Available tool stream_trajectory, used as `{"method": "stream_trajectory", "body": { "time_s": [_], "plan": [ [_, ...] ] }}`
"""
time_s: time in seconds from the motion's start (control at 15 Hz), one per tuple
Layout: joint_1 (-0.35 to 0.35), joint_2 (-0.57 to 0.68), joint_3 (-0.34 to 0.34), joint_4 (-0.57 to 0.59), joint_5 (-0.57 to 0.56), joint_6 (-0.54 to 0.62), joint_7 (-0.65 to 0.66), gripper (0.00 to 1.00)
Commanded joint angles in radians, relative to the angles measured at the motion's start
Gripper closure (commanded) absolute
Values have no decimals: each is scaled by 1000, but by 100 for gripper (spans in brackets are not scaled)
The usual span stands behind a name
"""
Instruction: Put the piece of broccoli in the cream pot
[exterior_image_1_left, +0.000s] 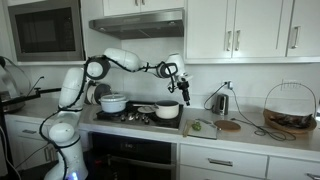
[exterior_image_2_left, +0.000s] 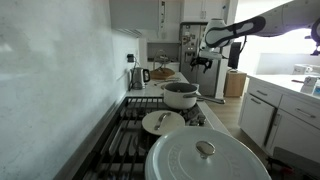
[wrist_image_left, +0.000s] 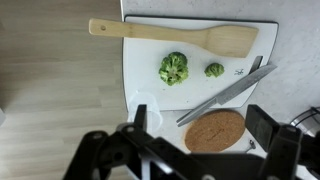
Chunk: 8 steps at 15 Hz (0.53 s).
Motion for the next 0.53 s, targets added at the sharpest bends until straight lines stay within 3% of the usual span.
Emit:
{"method": "stream_trajectory", "body": {
  "time_s": [0.0,0.47],
  "plan": [
    [-16,70,-6,108,92,-81,-82,0],
    [-51,193,0,260,177,-232,-223,0]
  ]
}}
